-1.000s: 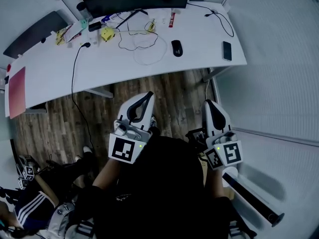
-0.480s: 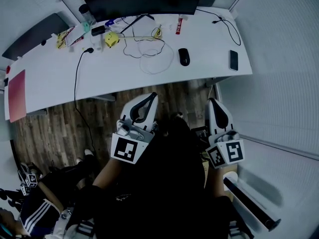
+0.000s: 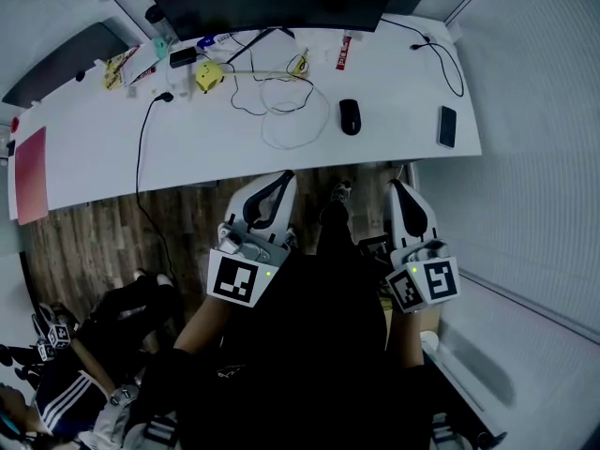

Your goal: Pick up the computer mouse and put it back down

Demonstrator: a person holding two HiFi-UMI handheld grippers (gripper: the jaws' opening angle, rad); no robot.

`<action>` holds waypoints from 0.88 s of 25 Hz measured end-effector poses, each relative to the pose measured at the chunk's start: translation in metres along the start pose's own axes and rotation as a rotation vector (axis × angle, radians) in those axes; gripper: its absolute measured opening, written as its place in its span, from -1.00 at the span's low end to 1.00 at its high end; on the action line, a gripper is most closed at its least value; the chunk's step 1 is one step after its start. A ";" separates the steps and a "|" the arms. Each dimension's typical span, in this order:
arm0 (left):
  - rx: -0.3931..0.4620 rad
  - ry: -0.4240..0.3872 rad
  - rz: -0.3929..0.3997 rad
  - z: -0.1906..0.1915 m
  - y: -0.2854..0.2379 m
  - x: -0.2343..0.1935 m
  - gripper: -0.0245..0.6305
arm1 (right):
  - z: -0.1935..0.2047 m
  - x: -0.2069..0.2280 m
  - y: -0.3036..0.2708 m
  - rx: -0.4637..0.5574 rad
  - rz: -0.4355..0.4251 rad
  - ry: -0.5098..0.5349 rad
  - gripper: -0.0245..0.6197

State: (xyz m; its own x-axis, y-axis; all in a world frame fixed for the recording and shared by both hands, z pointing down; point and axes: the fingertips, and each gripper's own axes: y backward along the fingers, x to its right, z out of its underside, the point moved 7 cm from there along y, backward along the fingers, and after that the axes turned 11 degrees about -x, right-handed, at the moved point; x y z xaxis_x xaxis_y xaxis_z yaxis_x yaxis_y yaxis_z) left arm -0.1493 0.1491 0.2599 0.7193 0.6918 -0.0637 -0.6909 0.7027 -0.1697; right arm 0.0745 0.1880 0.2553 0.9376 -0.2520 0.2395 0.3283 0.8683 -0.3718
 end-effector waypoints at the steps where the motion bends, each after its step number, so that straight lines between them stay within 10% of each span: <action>1: -0.004 0.000 -0.004 0.000 -0.008 -0.001 -0.92 | -0.003 0.007 -0.007 -0.004 -0.004 0.000 -0.93; 22: -0.027 0.014 -0.173 -0.024 -0.188 -0.001 -0.92 | -0.071 0.169 -0.134 -0.094 -0.218 -0.027 -0.93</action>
State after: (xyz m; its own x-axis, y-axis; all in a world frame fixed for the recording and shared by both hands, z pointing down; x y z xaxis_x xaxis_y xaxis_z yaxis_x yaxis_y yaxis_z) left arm -0.0184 0.0124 0.2678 0.8282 0.5587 -0.0445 -0.5549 0.8061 -0.2055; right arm 0.1971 -0.0012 0.2819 0.8404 -0.4164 0.3469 0.5331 0.7505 -0.3905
